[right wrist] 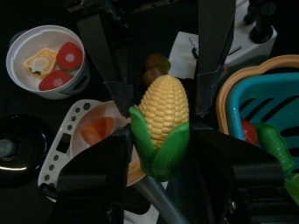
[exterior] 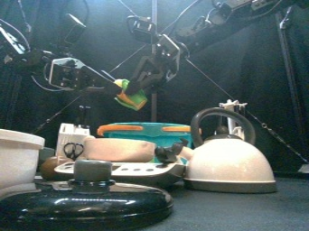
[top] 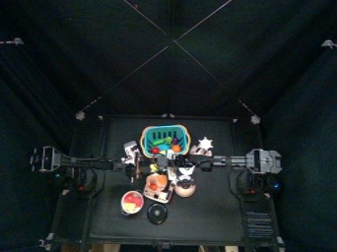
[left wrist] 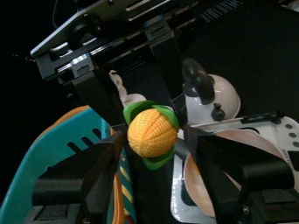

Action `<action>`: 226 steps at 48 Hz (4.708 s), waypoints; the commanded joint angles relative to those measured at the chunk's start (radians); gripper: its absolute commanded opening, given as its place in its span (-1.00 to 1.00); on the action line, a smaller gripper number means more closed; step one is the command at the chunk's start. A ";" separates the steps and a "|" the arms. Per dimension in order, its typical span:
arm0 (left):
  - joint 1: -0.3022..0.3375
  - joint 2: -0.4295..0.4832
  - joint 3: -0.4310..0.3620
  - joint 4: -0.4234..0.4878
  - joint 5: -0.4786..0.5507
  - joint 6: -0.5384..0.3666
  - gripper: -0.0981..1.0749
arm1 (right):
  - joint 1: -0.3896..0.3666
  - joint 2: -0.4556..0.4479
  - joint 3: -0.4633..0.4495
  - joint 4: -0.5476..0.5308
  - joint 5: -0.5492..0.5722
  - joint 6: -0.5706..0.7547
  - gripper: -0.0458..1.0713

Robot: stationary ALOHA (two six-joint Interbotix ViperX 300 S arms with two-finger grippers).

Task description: Remove piece of corn husk

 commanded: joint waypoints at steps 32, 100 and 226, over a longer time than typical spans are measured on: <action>-0.003 -0.002 -0.020 -0.003 -0.005 0.002 0.44 | -0.005 -0.017 -0.025 0.089 0.035 -0.005 0.48; -0.009 -0.017 -0.015 -0.018 -0.006 -0.003 0.59 | -0.005 -0.026 -0.021 0.017 -0.008 0.005 0.23; -0.060 0.011 -0.127 -0.604 -0.092 -0.442 0.80 | -0.038 -0.258 0.279 -0.146 -0.431 0.009 0.23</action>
